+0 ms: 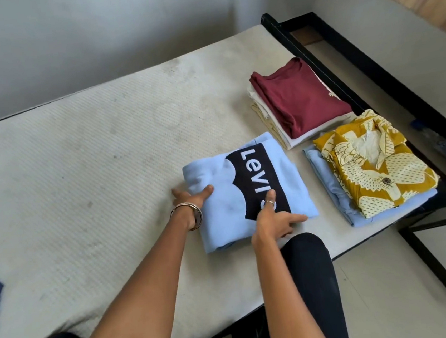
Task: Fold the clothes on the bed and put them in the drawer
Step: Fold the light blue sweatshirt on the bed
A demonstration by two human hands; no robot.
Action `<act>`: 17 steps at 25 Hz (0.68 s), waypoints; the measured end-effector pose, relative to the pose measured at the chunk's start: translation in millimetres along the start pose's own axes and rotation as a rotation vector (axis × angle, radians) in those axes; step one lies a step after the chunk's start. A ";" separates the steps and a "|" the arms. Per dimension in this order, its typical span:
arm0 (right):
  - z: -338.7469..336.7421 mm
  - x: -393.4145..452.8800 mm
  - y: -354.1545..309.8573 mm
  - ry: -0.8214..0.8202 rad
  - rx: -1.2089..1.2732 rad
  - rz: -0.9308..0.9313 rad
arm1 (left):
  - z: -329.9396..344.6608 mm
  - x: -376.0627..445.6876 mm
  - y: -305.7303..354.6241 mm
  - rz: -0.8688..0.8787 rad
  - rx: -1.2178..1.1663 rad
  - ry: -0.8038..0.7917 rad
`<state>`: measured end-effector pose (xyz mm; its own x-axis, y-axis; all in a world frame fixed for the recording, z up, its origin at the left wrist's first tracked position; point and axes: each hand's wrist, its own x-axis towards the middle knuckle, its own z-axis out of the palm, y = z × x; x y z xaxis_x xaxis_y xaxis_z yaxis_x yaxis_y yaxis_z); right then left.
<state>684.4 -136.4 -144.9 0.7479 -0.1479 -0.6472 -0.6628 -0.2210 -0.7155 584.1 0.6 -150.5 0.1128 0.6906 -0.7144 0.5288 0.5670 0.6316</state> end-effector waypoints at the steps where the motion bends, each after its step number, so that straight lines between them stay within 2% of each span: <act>1: 4.9 -3.2 2.5 -0.030 0.028 0.059 | -1.1 -3.2 -3.4 -0.024 -0.081 -0.065; 5: 5.1 -2.7 14.1 -0.061 -0.058 0.074 | -5.4 -6.4 -14.5 -0.029 -0.322 -0.128; 8: -6.9 -0.2 20.0 -0.142 0.125 0.045 | -12.0 -21.4 -27.4 -0.026 -0.448 -0.186; 10: -8.0 0.4 21.8 -0.235 0.336 0.078 | -16.9 -36.4 -40.8 -0.041 -0.492 -0.217; 13: -7.1 -13.9 20.7 -0.410 0.374 0.041 | -38.9 -54.6 -62.9 0.020 -0.636 -0.290; 15: -4.0 -29.2 11.8 -0.519 0.368 0.004 | -61.6 -63.6 -68.8 0.064 -0.824 -0.344; 17: -0.8 -46.5 3.7 -0.712 0.353 -0.001 | -88.1 -66.6 -74.6 0.125 -1.080 -0.393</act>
<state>647.2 -131.2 -117.3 0.6242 0.5301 -0.5739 -0.7238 0.1159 -0.6802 463.0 -48.1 -123.4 0.4679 0.6893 -0.5531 -0.4777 0.7238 0.4979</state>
